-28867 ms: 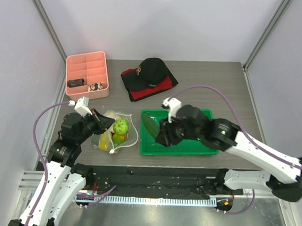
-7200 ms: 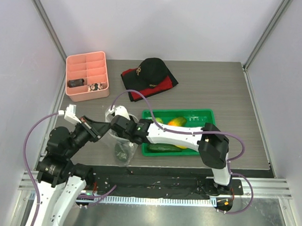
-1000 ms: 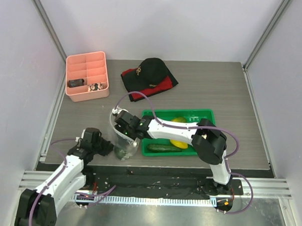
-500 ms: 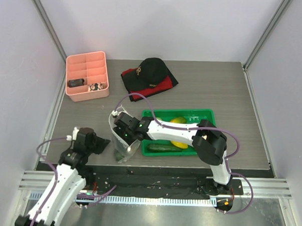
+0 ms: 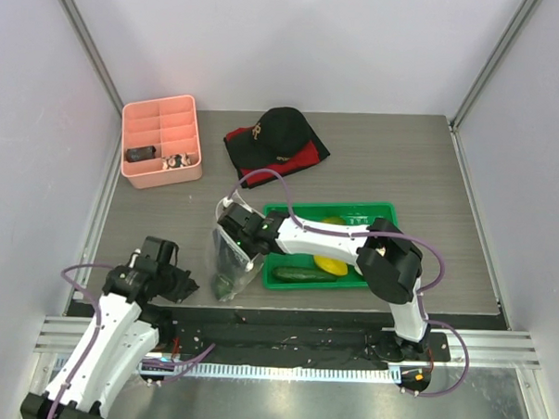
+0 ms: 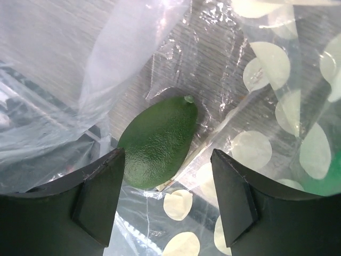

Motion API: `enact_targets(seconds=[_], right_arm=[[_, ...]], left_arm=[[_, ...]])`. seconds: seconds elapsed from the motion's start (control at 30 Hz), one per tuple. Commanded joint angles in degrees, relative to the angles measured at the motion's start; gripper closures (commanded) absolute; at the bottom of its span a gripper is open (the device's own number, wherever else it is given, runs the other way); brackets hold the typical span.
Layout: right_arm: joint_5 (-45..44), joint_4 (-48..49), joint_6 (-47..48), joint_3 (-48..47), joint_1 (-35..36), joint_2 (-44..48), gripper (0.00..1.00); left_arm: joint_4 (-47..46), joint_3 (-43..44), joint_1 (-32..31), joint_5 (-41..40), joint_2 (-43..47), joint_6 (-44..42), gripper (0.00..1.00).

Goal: Open the zip-top bag and remove the fake food

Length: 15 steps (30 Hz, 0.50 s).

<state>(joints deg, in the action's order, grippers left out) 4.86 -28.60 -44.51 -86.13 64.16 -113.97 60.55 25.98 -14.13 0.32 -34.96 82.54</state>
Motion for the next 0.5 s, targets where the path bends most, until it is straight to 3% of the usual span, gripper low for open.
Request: enact_targets(seconds=[0.0, 0.1, 0.3, 0.47], right_arm=[[-0.99, -1.11, -4.87, -0.53, 0.09, 2.00, 0.28], [-3.45, -1.63, -5.67, -0.80, 0.17, 2.09, 0.28], [-4.60, -2.51, -5.67, -3.43, 0.35, 0.68, 0.28], [-4.51, -2.78, -5.94, -4.93, 1.05, -1.16, 0.28]], left_arm=[[1.25, 2.07, 0.07, 3.62, 4.02, 1.91, 1.00], [-3.49, -2.50, 0.07, 12.50, 2.62, 3.06, 1.00], [-6.76, -5.06, -0.02, 15.68, 0.07, 2.19, 1.00], [-15.61, -8.31, -0.28, 21.30, -5.02, 3.06, 1.00]])
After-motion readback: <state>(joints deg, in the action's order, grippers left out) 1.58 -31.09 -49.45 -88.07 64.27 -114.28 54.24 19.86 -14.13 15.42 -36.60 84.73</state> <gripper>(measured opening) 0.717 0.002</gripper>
